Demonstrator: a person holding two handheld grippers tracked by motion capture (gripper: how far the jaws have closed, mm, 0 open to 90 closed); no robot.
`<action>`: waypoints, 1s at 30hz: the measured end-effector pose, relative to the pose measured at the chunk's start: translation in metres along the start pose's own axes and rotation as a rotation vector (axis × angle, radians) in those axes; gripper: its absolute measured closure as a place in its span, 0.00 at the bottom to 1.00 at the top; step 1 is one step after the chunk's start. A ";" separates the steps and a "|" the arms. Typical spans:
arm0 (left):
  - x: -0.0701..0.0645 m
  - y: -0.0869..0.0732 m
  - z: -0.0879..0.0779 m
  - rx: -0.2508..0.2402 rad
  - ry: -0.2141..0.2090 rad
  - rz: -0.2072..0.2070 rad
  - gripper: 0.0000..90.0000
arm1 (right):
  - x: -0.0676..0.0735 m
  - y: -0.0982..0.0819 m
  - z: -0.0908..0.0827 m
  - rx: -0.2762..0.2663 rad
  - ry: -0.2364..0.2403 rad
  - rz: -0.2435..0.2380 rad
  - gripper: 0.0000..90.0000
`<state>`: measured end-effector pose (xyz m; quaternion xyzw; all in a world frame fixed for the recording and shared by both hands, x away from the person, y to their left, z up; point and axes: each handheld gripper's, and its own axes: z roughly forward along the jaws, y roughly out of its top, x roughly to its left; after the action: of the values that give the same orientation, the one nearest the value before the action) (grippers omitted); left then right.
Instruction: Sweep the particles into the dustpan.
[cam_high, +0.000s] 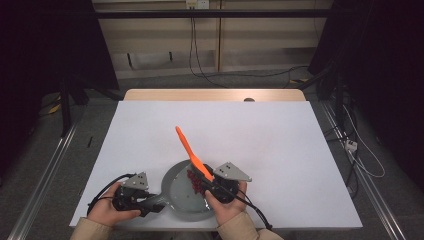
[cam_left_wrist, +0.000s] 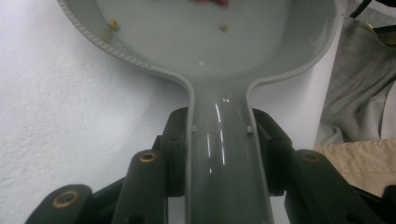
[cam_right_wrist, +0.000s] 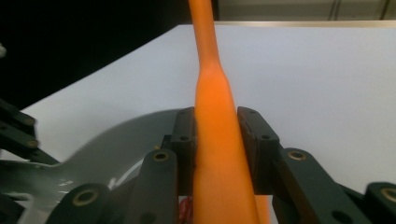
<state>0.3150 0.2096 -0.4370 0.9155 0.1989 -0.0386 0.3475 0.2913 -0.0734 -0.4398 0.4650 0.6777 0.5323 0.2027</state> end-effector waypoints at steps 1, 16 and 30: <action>0.000 0.000 0.000 0.001 0.007 0.002 0.69 | 0.002 0.001 0.002 0.002 0.016 -0.002 0.79; 0.001 -0.001 0.000 -0.005 0.004 -0.001 0.69 | -0.036 0.026 -0.009 -0.072 0.042 -0.017 0.79; -0.003 0.007 0.005 0.003 0.069 0.026 0.65 | -0.069 0.022 -0.020 -0.048 -0.023 -0.048 0.79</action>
<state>0.3153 0.2007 -0.4361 0.9194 0.1988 -0.0026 0.3393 0.3183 -0.1425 -0.4278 0.4497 0.6734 0.5379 0.2345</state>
